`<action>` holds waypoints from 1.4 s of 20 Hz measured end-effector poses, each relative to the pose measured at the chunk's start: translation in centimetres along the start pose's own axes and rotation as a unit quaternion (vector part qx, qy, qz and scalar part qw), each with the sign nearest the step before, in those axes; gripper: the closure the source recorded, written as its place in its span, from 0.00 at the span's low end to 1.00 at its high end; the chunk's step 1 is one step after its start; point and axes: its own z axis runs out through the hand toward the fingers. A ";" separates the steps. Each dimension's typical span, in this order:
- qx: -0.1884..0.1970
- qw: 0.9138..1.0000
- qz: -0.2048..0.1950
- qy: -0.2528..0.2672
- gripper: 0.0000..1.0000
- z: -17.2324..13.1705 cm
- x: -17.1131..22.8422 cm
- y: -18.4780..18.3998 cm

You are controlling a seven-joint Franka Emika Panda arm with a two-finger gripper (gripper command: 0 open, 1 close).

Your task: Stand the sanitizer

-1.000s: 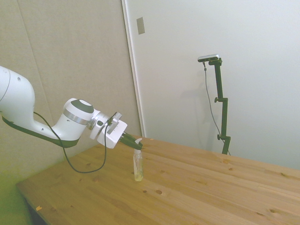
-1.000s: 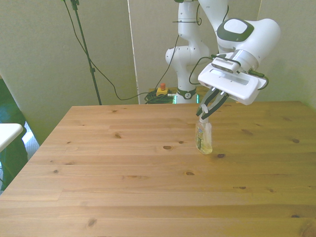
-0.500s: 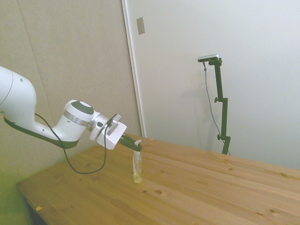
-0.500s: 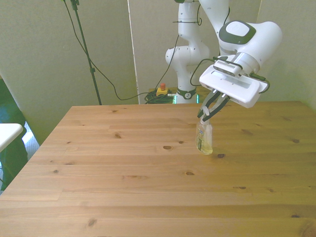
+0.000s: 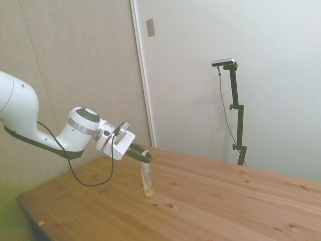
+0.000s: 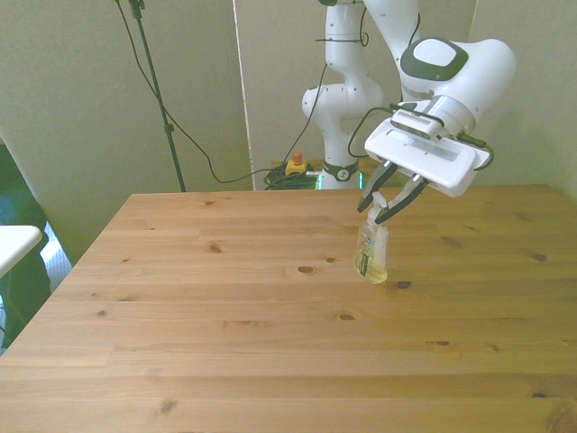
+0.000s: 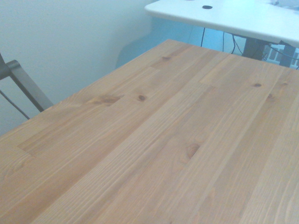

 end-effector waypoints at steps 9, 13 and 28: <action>0.000 1.000 -0.006 -0.014 0.00 -0.2 -0.1 -0.2; -0.008 0.999 -0.013 -0.031 0.00 -0.2 -0.1 -0.4; -0.022 0.992 -0.043 -0.117 0.00 -1.1 1.2 -0.5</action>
